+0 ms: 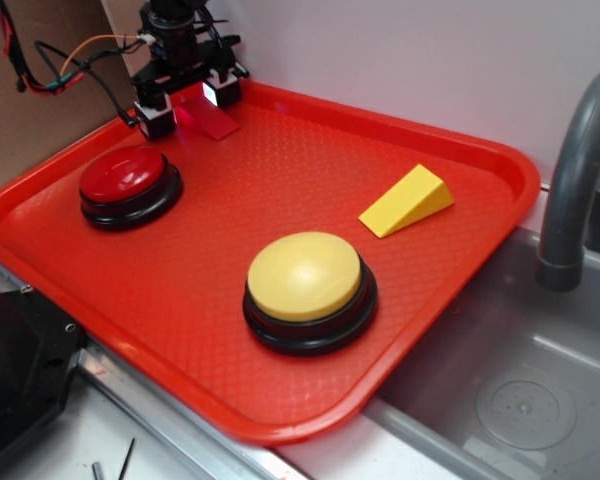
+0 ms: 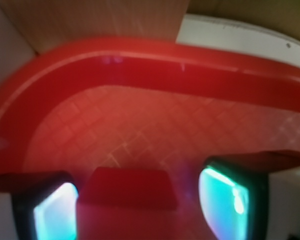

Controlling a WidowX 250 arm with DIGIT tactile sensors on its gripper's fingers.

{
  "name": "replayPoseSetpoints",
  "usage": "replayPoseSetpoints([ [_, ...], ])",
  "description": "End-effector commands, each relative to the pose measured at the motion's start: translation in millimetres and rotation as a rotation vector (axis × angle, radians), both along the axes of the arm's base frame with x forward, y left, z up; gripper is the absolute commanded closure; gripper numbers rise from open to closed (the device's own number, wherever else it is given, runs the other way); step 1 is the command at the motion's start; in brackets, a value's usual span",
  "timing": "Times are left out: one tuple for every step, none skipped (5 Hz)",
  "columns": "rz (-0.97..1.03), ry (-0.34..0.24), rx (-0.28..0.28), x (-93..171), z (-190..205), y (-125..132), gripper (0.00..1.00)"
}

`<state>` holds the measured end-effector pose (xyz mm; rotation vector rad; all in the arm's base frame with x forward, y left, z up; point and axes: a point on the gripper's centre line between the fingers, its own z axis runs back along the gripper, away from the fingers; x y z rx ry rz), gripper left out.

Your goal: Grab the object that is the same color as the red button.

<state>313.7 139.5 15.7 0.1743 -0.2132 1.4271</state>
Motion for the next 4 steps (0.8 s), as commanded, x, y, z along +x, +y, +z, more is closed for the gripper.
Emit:
replayPoseSetpoints([
  [-0.015, -0.056, 0.032, -1.2, 12.4, -3.1, 1.00],
  [-0.005, -0.052, 0.049, 1.0, 11.8, -6.4, 1.00],
  [-0.003, -0.051, 0.047, 1.6, 11.7, -5.9, 1.00],
  [-0.048, -0.030, 0.056, 3.1, 21.9, -7.1, 1.00],
])
